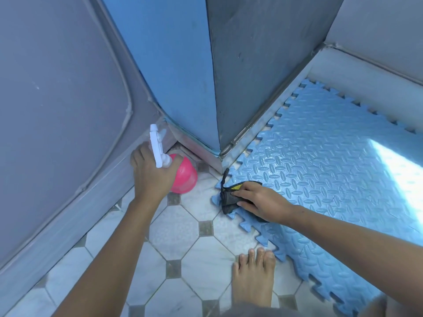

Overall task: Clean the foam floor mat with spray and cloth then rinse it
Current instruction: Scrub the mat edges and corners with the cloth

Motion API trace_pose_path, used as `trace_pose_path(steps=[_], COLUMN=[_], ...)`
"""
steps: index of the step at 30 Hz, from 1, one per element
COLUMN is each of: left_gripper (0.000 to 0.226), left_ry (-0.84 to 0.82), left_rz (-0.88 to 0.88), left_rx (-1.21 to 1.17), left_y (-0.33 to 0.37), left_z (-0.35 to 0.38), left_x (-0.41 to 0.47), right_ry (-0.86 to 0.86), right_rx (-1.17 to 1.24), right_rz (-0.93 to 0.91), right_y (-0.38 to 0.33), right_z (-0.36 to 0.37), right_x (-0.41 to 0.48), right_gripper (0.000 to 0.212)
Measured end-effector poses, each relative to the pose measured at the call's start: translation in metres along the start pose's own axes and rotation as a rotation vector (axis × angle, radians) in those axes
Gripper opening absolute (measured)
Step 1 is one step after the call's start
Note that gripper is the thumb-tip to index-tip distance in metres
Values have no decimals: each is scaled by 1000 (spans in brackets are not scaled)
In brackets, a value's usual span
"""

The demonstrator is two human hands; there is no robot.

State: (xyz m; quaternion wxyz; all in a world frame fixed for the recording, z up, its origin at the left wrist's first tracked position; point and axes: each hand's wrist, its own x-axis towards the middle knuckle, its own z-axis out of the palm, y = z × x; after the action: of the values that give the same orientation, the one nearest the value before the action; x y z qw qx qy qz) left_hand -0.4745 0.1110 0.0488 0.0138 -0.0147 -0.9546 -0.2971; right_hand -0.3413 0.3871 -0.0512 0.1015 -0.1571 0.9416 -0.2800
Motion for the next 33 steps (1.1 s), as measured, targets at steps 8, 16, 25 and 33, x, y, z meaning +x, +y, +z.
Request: trace_pose_path(steps=[8, 16, 25, 33], left_gripper=[50, 39, 67, 55], left_ry=[-615, 69, 70, 49], left_rz=[151, 955, 884, 1050], left_rx=[500, -25, 733, 686], left_y=[126, 400, 579, 575], left_z=[-83, -159, -139, -122], left_x=[-37, -4, 88, 125], right_ry=[113, 447, 992, 1023], right_rx=[15, -129, -115, 33], right_rz=[177, 277, 407, 507], right_y=[-11, -35, -27, -8], right_z=[-106, -307, -421, -417], right_x=[-21, -76, -121, -114], right_gripper=[33, 23, 21, 20])
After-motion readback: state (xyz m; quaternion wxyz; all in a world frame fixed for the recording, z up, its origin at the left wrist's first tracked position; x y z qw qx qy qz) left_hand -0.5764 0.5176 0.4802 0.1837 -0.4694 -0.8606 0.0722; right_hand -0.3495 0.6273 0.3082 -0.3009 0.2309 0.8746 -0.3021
